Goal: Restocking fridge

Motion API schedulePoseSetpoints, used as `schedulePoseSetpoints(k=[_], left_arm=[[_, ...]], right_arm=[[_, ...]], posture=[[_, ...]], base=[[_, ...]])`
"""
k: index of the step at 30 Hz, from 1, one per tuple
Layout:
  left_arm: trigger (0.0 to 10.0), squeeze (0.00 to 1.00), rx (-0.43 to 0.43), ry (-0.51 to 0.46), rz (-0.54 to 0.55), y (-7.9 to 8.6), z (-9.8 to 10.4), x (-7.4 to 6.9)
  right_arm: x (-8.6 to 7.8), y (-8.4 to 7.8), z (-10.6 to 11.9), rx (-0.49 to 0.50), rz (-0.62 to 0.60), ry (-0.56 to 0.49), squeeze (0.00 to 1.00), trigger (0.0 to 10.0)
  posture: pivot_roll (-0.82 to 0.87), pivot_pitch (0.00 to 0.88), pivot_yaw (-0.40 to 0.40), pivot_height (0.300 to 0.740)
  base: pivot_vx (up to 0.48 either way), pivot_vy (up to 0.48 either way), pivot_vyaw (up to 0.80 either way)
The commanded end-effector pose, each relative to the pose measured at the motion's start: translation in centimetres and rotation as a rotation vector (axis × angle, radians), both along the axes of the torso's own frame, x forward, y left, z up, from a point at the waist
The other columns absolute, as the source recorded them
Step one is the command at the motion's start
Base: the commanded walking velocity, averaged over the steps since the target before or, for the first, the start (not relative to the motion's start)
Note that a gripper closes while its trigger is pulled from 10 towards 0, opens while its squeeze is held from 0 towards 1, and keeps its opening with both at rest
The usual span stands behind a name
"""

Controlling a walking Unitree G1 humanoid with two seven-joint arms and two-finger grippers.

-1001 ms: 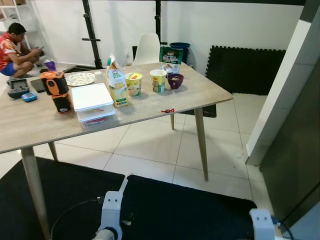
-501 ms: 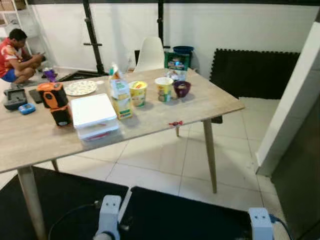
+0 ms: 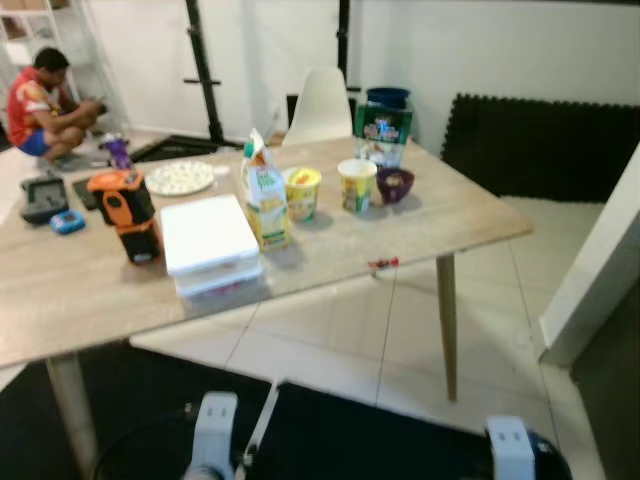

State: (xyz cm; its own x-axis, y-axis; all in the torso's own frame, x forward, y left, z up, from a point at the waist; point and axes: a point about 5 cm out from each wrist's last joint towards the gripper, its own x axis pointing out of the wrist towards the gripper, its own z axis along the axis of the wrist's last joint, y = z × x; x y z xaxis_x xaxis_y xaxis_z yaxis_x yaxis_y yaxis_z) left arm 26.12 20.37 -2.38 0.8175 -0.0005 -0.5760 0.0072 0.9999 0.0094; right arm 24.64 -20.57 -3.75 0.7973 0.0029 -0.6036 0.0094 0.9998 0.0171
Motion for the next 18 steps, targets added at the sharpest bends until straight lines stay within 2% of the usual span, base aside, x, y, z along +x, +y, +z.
schedulePoseSetpoints(k=[1, 18], left_arm=[[10.0, 0.00, 0.005, 0.016, -0.002, 0.12, -0.26, -0.30], [10.0, 0.00, 0.006, 0.014, -0.005, 0.07, -0.19, -0.18]], right_arm=[[-0.31, -0.61, -0.15, -0.010, -0.017, 0.016, 0.00, 10.0], [-0.24, -0.59, -0.12, -0.011, -0.015, 0.016, 0.00, 10.0]], posture=[[-0.08, 0.106, 0.030, 0.734], [-0.08, 0.087, 0.030, 0.734]], base=[[0.251, 0.000, 0.00], [0.248, 0.000, 0.00]])
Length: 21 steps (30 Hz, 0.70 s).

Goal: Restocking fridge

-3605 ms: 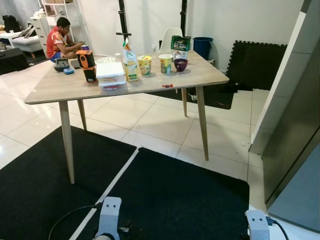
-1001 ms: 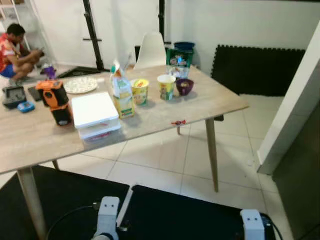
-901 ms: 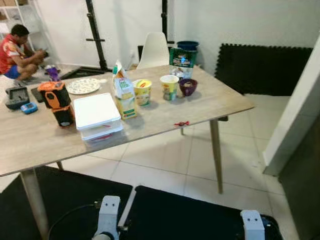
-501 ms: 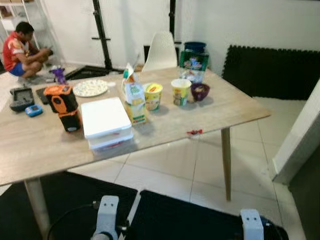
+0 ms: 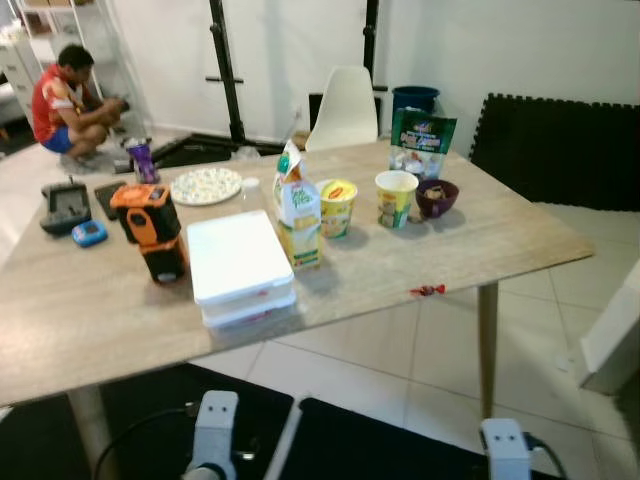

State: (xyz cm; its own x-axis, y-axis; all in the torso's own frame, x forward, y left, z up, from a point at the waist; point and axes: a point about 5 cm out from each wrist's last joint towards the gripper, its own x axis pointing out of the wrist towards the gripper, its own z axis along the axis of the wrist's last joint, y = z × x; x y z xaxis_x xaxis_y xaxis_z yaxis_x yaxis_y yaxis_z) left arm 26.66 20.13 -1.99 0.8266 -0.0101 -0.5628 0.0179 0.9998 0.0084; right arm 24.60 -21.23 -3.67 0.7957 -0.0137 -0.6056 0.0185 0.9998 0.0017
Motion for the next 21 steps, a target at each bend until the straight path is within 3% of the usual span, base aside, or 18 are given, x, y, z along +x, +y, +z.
schedulePoseSetpoints(k=[1, 11, 15, 20, 21], left_arm=[[10.0, 0.00, 0.007, 0.030, 0.005, 0.3, -0.6, -0.7], [10.0, 0.00, 0.021, 0.045, -0.002, 0.4, -0.8, -0.9], [10.0, 0.00, 0.047, 0.095, -0.037, 0.1, -1.7, -1.8], [10.0, 0.00, 0.035, 0.155, -0.001, 0.3, -2.9, -3.5], [10.0, 0.00, 0.048, 0.217, 0.031, 0.9, -4.0, -5.2]], right_arm=[[-0.2, 0.1, -0.2, 0.004, -0.006, 0.013, 0.00, 10.0], [-0.2, 0.0, -0.2, 0.003, -0.012, 0.009, 0.00, 10.0], [-0.5, -0.2, -0.3, 0.000, -0.012, 0.016, 0.00, 10.0], [-1.1, -0.3, -0.8, -0.013, 0.002, 0.046, 0.00, 10.0], [-2.5, -1.0, -1.6, -0.038, 0.001, 0.107, 0.00, 10.0]], posture=[[-0.08, 0.087, 0.030, 0.734], [-0.08, 0.090, 0.039, 0.734], [-0.08, 0.086, 0.029, 0.734], [-0.08, 0.096, 0.037, 0.734], [-0.08, 0.099, 0.027, 0.734]], base=[[0.244, 0.000, 0.00], [0.144, 0.000, 0.00], [0.000, 0.000, 0.00], [0.000, 0.000, 0.00], [0.000, 0.000, 0.00]])
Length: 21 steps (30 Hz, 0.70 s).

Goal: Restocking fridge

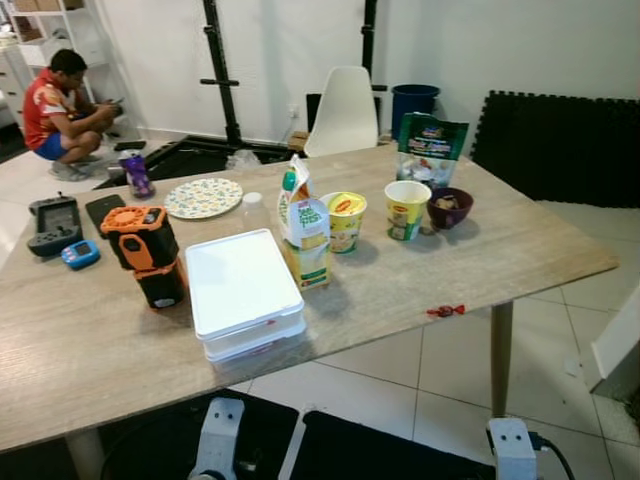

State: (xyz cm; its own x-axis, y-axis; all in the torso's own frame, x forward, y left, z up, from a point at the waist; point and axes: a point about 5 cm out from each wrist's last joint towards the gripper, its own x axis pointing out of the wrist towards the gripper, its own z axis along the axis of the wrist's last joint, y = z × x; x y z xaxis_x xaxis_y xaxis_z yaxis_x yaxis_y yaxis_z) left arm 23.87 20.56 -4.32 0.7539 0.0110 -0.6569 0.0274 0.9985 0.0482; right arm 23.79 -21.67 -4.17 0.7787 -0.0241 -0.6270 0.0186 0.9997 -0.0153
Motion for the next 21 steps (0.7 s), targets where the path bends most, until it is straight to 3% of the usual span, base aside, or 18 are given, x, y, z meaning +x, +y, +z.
schedulePoseSetpoints(k=[1, 8, 21], left_arm=[[10.0, 0.00, 0.008, 0.097, 0.039, 0.4, -1.7, -2.4], [10.0, 0.00, 0.025, 0.153, 0.143, 2.3, -2.5, -4.4], [10.0, 0.00, 0.027, 0.147, 0.178, 2.7, -2.5, -4.5]], right_arm=[[-1.7, -0.6, -1.1, -0.022, 0.001, 0.079, 0.00, 10.0], [-3.0, -1.2, -1.8, -0.029, -0.017, 0.111, 0.00, 10.0], [-2.4, -0.8, -1.5, -0.037, 0.026, 0.107, 0.00, 10.0]], posture=[[-0.08, 0.099, 0.027, 0.734], [-0.08, 0.108, 0.031, 0.734], [-0.08, 0.105, 0.026, 0.734]], base=[[0.000, 0.000, 0.00], [0.000, 0.000, 0.00], [0.000, 0.000, 0.00]])
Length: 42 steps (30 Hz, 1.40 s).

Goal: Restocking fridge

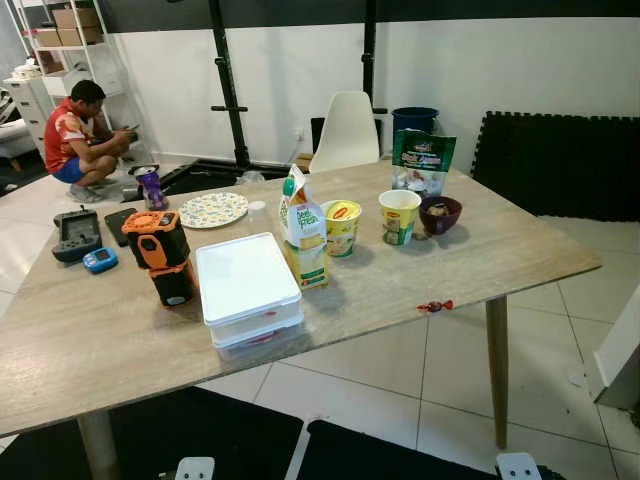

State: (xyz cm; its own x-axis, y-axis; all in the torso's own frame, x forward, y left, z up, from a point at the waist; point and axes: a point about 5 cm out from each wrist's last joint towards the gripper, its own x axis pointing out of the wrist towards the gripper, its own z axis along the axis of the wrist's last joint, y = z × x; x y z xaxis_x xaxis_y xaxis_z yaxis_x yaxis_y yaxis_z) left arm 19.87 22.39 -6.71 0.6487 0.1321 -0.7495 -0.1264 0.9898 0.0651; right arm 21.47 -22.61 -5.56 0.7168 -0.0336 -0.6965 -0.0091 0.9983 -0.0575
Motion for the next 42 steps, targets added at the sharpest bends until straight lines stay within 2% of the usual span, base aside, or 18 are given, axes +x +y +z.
schedulePoseSetpoints(k=[1, 6, 11, 14, 22, 29, 37, 42], left_arm=[[10.0, 0.00, 0.015, 0.013, 0.005, 0.8, 0.0, -0.3], [10.0, 0.00, 0.013, 0.013, 0.003, 0.7, 0.0, -0.1], [10.0, 0.00, 0.044, 0.023, -0.074, 0.7, 0.2, 0.2], [10.0, 0.00, 0.031, 0.022, -0.070, 0.5, 0.2, 0.2], [10.0, 0.00, 0.038, 0.011, -0.047, 0.6, 0.2, 0.2], [10.0, 0.00, 0.041, 0.009, -0.042, 0.8, 0.2, 0.1], [10.0, 0.00, 0.041, 0.002, -0.043, 1.0, 0.3, 0.0], [10.0, 0.00, 0.013, -0.009, -0.053, 0.1, 0.5, 0.9]], right_arm=[[0.2, 0.2, 0.0, 0.006, 0.003, 0.003, 0.00, 10.0], [0.6, 0.4, 0.3, 0.000, 0.009, -0.019, 0.00, 10.0], [1.5, 0.5, 1.0, -0.057, 0.071, -0.081, 0.00, 10.0], [2.1, 1.1, 1.4, -0.071, 0.132, -0.099, 0.00, 10.0], [3.2, 2.1, 1.9, -0.070, 0.181, -0.112, 0.00, 10.0], [3.4, 2.7, 2.0, -0.064, 0.200, -0.127, 0.00, 10.0], [3.0, 2.9, 1.6, -0.057, 0.196, -0.109, 0.00, 10.0], [2.0, 2.3, 0.8, -0.047, 0.169, -0.035, 0.00, 10.0]], posture=[[-0.08, 0.101, 0.021, 0.734], [-0.08, 0.101, 0.026, 0.734], [-0.08, 0.097, 0.023, 0.734], [-0.07, 0.095, 0.008, 0.734], [-0.03, 0.099, -0.039, 0.734], [-0.02, 0.104, -0.043, 0.734], [-0.03, 0.104, -0.025, 0.734], [-0.04, 0.102, -0.013, 0.734]], base=[[0.000, 0.000, 0.00], [0.000, 0.000, 0.00], [0.000, 0.000, 0.00], [0.000, 0.000, 0.00], [0.000, 0.000, 0.00], [0.000, 0.000, 0.00], [0.000, 0.000, 0.00], [0.000, 0.000, 0.00]])
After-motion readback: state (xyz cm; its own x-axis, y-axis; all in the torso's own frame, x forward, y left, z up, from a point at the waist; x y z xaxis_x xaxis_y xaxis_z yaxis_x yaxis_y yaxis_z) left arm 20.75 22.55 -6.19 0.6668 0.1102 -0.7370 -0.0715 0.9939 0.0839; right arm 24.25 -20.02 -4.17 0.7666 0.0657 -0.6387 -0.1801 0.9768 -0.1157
